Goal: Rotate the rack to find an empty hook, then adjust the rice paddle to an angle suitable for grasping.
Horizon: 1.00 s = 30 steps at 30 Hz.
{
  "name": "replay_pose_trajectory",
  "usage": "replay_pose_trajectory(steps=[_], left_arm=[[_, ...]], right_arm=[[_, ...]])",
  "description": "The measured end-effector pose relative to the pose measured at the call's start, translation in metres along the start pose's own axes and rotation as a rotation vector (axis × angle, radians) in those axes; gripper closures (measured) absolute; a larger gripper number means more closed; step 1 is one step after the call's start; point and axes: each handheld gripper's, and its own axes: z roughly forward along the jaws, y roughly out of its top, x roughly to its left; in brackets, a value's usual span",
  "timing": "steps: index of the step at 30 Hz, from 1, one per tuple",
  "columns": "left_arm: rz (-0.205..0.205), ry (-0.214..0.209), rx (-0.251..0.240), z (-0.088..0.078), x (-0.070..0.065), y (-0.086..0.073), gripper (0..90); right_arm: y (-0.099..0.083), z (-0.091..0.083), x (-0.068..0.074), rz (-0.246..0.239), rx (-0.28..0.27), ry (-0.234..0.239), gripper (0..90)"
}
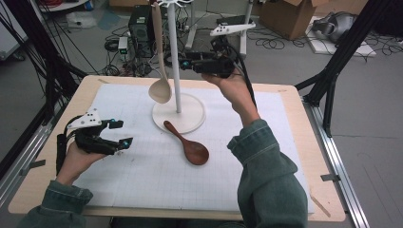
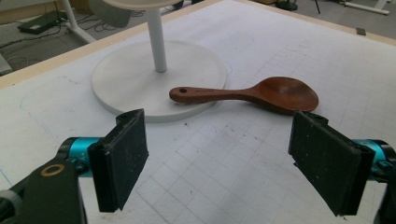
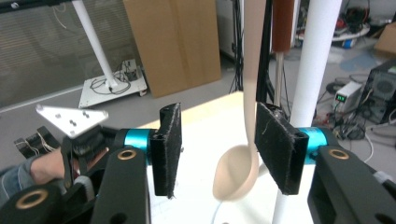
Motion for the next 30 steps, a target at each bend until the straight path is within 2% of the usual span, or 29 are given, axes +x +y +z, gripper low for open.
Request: replay_pose_trajectory(steps=[3,10,23,30], left_arm=[[-0.002,0.002,0.002,0.0,0.0,0.0,20.0],[-0.001,-0.001,0.013,0.002,0.0,-0.001,20.0],[-0.009,0.004,0.029,0.005,0.0,-0.003,18.8],[-0.01,0.004,0.03,0.005,-0.001,-0.003,18.6]], right_arm=[[-0.015,0.0,0.0,0.011,0.006,0.001,48.7],[-0.047,0.003,0.004,0.019,0.044,-0.031,42.9],[-0.09,0.004,0.01,0.043,0.084,-0.061,39.0],[-0.113,0.011,0.014,0.053,0.101,-0.092,35.8]])
